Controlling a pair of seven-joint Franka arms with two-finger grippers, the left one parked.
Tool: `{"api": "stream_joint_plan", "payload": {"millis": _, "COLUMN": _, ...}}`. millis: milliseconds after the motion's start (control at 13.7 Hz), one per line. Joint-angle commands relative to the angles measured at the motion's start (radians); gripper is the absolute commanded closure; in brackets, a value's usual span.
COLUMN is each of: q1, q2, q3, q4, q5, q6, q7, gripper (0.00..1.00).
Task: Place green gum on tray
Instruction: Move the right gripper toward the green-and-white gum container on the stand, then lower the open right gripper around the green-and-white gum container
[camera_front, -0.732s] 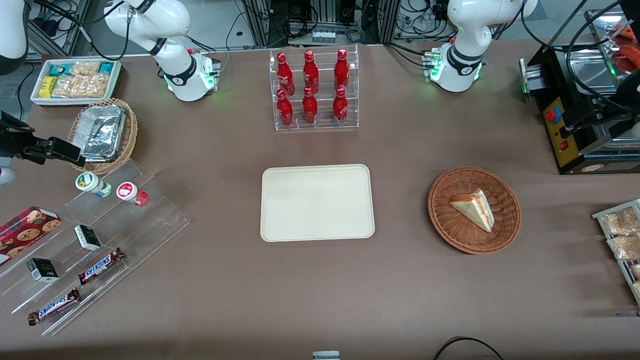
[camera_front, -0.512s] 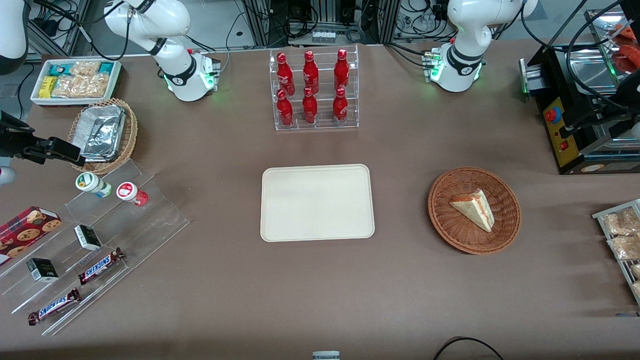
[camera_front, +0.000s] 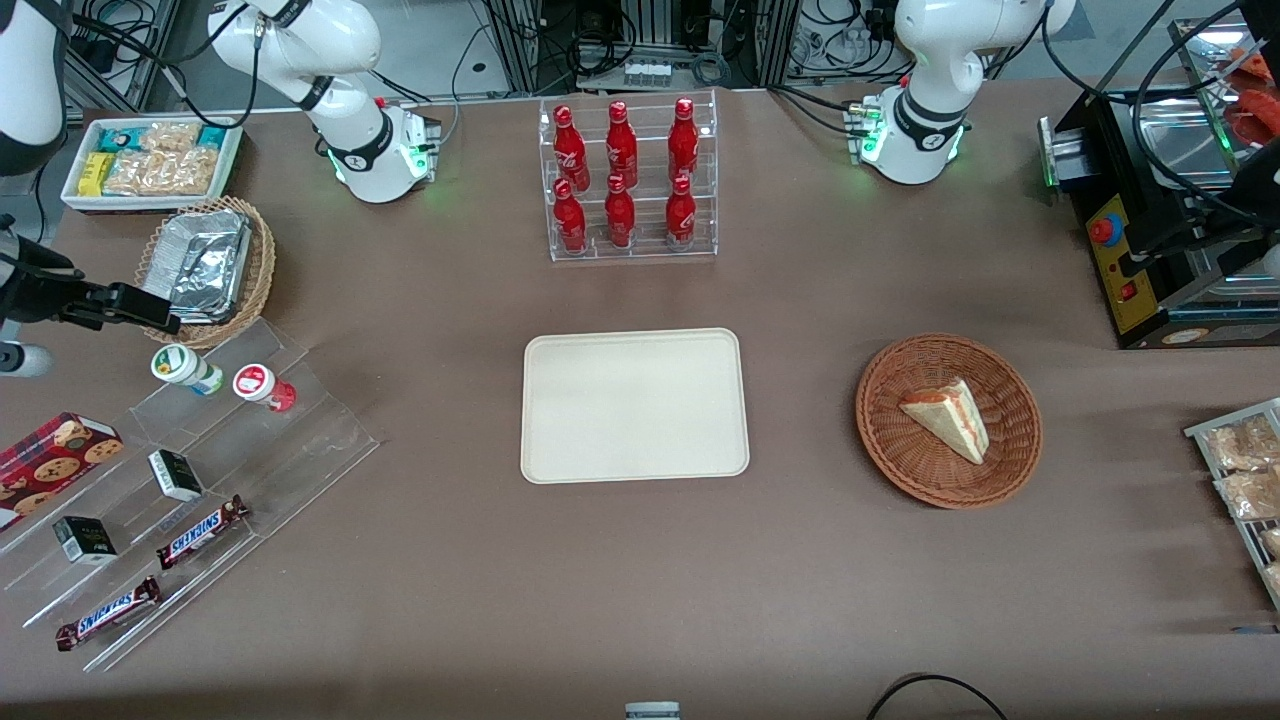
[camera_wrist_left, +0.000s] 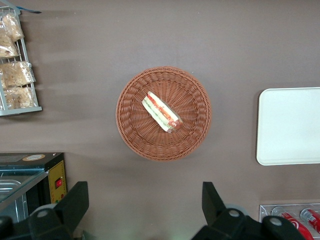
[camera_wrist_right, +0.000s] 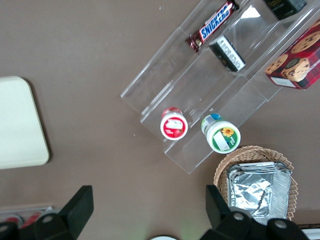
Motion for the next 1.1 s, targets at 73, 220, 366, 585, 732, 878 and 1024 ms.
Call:
{"api": "stream_joint_plan", "payload": {"millis": 73, "q1": -0.040, "q2": -0.045, "q3": -0.004, "q4": -0.150, "q5": -0.001, "q6": 0.113, "q7": -0.124, "gripper": 0.00}}
{"api": "stream_joint_plan", "payload": {"millis": 220, "q1": -0.087, "q2": -0.074, "q3": -0.007, "q4": -0.254, "q5": 0.001, "q6": 0.234, "q7": -0.250, "gripper": 0.00}}
{"api": "stream_joint_plan", "payload": {"millis": 366, "q1": -0.123, "q2": -0.091, "q3": -0.009, "q4": -0.336, "q5": 0.001, "q6": 0.331, "q7": -0.404, "gripper": 0.00}}
{"api": "stream_joint_plan", "payload": {"millis": 585, "q1": -0.166, "q2": -0.091, "q3": -0.009, "q4": -0.419, "q5": 0.002, "q6": 0.449, "q7": -0.639, "gripper": 0.00}}
{"api": "stream_joint_plan", "payload": {"millis": 732, "q1": -0.170, "q2": -0.091, "q3": -0.009, "q4": -0.465, "q5": 0.002, "q6": 0.498, "q7": -0.670, "gripper": 0.00}}
{"api": "stream_joint_plan", "payload": {"millis": 878, "q1": -0.170, "q2": -0.091, "q3": -0.009, "q4": -0.508, "q5": 0.002, "q6": 0.558, "q7": -0.690, "gripper": 0.00}}
{"api": "stream_joint_plan", "payload": {"millis": 1024, "q1": -0.170, "q2": -0.085, "q3": -0.010, "q4": -0.538, "q5": 0.001, "q6": 0.632, "q7": -0.742, "gripper": 0.00}}
